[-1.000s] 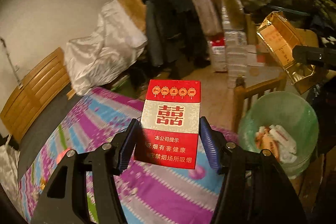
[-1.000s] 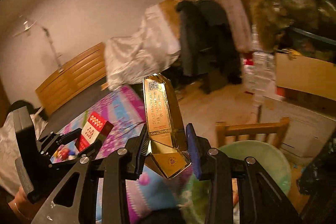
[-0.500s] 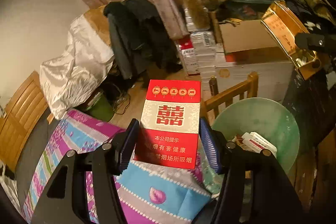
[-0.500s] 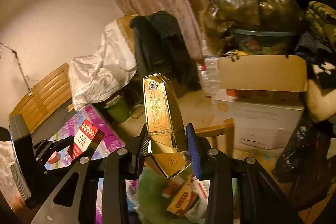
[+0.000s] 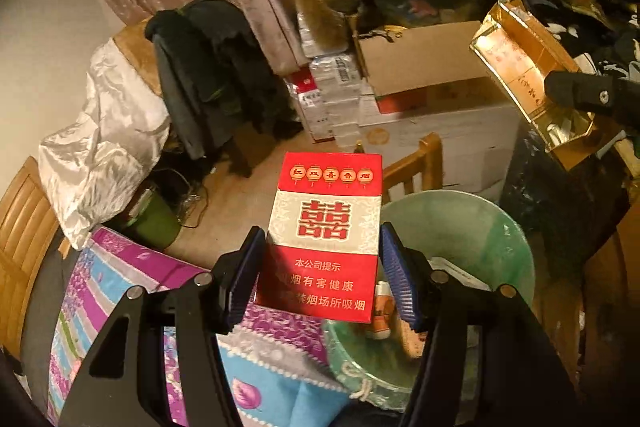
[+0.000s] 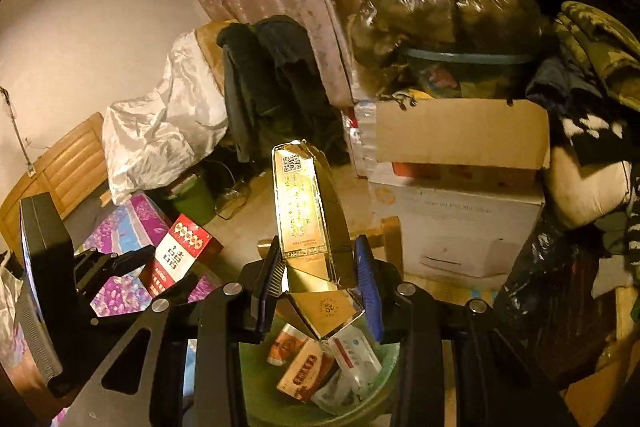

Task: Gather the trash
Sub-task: 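Carry the gold box and red-white pack over the green bin, then open both tools to drop the two cigarette boxes into the bin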

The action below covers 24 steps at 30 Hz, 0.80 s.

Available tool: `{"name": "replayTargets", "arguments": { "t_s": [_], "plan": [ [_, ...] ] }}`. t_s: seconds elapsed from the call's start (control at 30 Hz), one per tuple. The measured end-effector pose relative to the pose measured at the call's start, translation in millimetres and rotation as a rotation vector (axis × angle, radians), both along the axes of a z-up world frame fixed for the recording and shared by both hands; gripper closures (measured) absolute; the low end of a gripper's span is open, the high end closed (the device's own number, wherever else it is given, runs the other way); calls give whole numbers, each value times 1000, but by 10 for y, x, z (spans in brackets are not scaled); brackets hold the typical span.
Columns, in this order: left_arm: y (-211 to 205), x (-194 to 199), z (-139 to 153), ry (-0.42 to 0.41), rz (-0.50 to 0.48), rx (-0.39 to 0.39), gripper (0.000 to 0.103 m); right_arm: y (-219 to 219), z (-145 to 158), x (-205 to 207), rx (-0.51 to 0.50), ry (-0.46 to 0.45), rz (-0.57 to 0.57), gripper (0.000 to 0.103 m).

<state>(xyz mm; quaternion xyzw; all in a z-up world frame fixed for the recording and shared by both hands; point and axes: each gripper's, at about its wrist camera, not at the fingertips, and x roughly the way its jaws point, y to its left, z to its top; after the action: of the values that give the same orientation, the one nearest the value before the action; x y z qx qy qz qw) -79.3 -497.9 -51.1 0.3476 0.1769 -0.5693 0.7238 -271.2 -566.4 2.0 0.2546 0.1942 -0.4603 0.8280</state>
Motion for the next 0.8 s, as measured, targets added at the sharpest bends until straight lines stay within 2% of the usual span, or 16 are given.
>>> {"name": "replayTargets", "arguments": {
  "t_s": [0.37,0.8],
  "plan": [
    [-83,-46,-161,30,-17,40,47,-27,-252,40,58,26,5,66],
    [-178,-40,-206,55,-24,50,47,-71,-326,228,83,17,42,66]
  ]
}}
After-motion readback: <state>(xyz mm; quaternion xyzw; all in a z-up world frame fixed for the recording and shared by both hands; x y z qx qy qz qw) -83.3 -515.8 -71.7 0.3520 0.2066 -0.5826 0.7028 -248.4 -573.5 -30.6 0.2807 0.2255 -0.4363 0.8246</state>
